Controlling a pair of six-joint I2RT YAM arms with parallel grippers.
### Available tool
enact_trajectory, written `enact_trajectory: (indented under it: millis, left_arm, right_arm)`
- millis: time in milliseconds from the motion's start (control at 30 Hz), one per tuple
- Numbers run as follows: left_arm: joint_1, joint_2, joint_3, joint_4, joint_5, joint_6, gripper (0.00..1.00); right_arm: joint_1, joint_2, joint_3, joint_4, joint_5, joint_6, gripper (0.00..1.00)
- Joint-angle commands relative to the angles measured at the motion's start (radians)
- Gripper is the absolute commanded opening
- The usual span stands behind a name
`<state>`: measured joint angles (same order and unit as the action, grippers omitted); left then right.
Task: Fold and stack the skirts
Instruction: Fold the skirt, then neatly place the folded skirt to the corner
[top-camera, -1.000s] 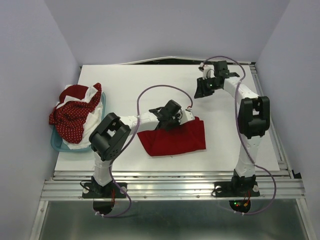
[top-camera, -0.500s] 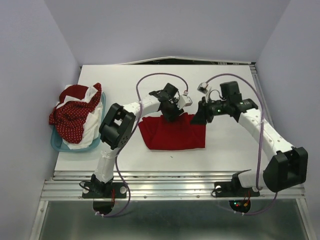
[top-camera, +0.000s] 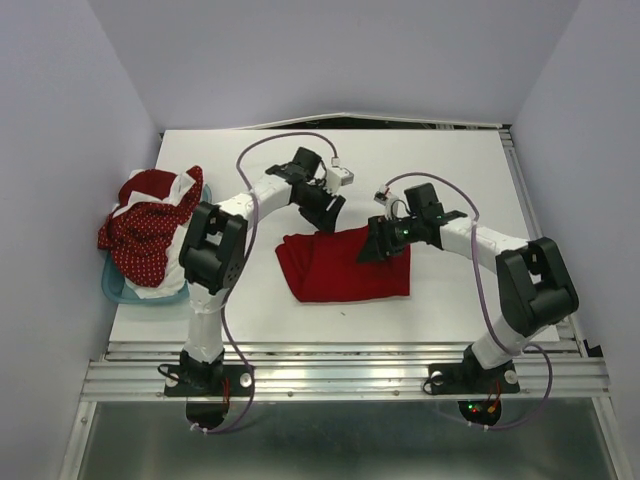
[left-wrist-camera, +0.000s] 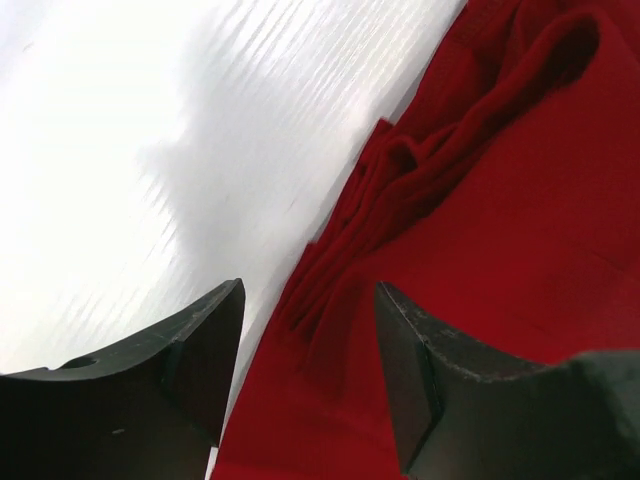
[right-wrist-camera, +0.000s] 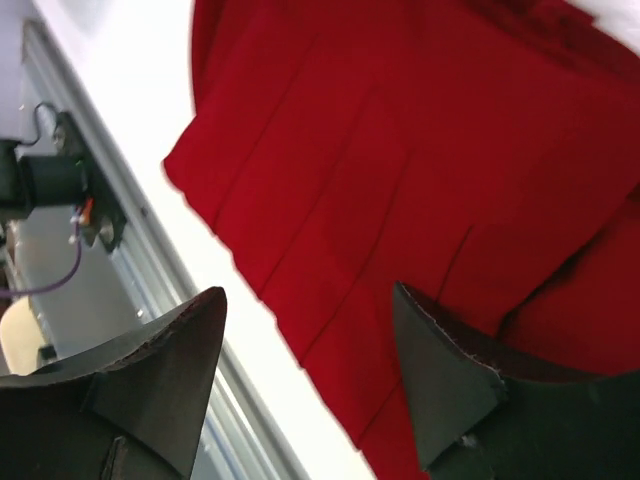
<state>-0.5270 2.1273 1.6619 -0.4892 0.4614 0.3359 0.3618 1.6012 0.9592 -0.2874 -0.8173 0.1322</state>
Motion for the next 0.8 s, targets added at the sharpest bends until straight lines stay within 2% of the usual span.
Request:
enact_trajectory:
  millis: [0,333,433,467,533,667,700,767]
  left_arm:
    - [0.065,-0.223,-0.086,0.064,0.085,-0.092,0.65]
    - [0.104,-0.510,-0.332,0.146,0.037,-0.130,0.66]
    - [0.117,-0.598,-0.393,0.153,-0.010,-0.133,0.72]
    - [0.127,-0.640,-0.402,0.158,-0.033,-0.130,0.77]
    - [0.133,-0.696,-0.409,0.156,-0.084,-0.120,0.84]
    - [0.168,-0.754,-0.383,0.141,-0.199,-0.107,0.98]
    - [0.179,-0.762,-0.375,0.127,-0.204,-0.095,0.98]
    - [0.211,-0.782,-0.352,0.118,-0.228,-0.089,0.99]
  right_arm:
    - [0.005,0.048,-0.026,0.166,0.118,0.107,0.72]
    - [0.005,0.049,-0.014,0.117,0.438,0.055,0.74]
    - [0.005,0.013,-0.008,0.074,0.552,-0.006,0.77]
    - [0.005,0.000,-0.007,0.054,0.593,-0.034,0.79]
    - [0.005,-0.041,0.022,0.010,0.615,-0.060,0.79]
    - [0.005,-0.101,0.101,-0.085,0.618,-0.062,0.87]
    - [0.005,-0.110,0.134,-0.099,0.619,-0.057,0.95]
    - [0.005,-0.135,0.151,-0.131,0.615,-0.048,1.00]
